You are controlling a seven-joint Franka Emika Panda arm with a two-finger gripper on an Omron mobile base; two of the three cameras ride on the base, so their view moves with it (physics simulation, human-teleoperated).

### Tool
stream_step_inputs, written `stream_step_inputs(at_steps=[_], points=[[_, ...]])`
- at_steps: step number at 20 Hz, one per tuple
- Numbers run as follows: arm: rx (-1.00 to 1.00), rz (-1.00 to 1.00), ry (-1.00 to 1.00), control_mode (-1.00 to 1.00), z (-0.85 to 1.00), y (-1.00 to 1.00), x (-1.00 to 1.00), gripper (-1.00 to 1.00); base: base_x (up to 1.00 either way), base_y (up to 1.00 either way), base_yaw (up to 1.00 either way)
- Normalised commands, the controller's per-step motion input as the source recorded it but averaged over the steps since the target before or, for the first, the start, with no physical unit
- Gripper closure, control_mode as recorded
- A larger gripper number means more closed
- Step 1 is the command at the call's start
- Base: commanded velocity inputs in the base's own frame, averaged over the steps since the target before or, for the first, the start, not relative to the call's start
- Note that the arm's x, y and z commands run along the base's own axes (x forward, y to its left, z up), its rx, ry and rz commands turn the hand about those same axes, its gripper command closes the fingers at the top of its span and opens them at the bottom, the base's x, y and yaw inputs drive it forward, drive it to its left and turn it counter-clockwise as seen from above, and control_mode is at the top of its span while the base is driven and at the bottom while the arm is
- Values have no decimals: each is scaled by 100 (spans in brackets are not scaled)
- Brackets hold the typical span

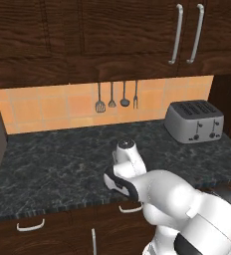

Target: Take the meat container that has the shrimp and place it on the second highest rack of the freezer. Then take the vegetable container that has the tomato and lemon wedge and place it on the highest rack of the freezer.

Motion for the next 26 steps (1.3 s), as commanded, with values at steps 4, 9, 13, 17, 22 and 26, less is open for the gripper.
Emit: stream_step_inputs(at_steps=[4,9,13,17,22,26], points=[[0,0,0,-100,-52,-8,-2,-100,0,0,0],[0,0,-1,-100,-3,0,0,-100,0,0,0],[0,0,0,-100,0,0,0,100,0,0,0],[0,0,0,-100,0,0,0,100,0,0,0],[0,0,0,-100,0,0,0,100,0,0,0],[0,0,0,-100,-1,0,0,100,0,0,0]])
